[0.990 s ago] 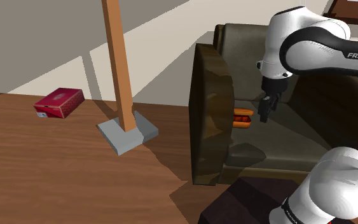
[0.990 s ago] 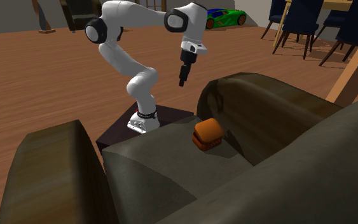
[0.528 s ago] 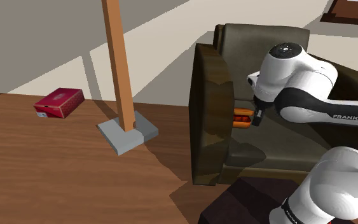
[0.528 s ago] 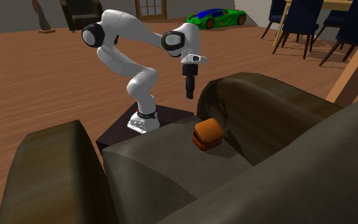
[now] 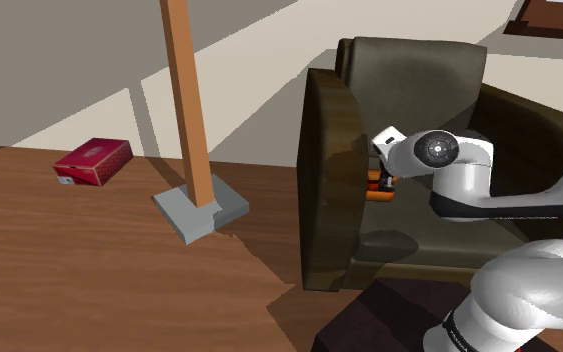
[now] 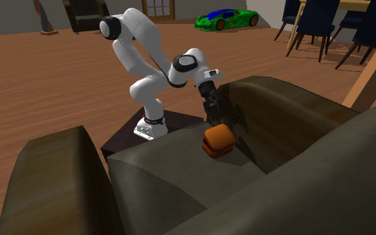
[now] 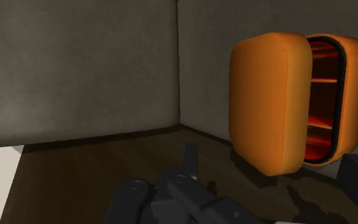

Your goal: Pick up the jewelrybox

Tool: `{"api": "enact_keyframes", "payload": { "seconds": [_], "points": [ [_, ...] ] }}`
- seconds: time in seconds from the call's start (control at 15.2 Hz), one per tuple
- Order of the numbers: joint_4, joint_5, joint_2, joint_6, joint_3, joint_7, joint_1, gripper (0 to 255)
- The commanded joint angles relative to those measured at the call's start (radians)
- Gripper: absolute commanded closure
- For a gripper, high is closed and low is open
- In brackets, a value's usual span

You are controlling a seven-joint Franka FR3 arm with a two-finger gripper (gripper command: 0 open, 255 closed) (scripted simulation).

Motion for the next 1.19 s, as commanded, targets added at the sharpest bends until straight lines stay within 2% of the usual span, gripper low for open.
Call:
{"api": "enact_keyframes", "payload": {
  "seconds": [0.0, 0.4, 0.46, 0.59, 0.66, 1.12],
  "points": [
    [0.012, -0.225, 0.045, 0.125, 0.035, 0.136, -0.091, 0],
    [0.017, -0.423, 0.126, 0.141, 0.074, 0.359, -0.13, 0],
    [0.02, -0.475, 0.149, 0.137, 0.082, 0.42, -0.135, 0],
    [0.02, -0.475, 0.149, 0.135, 0.079, 0.419, -0.131, 0],
    [0.02, -0.472, 0.148, 0.135, 0.079, 0.416, -0.131, 255],
    [0.02, -0.471, 0.148, 0.135, 0.079, 0.415, -0.131, 255]
  ]
}}
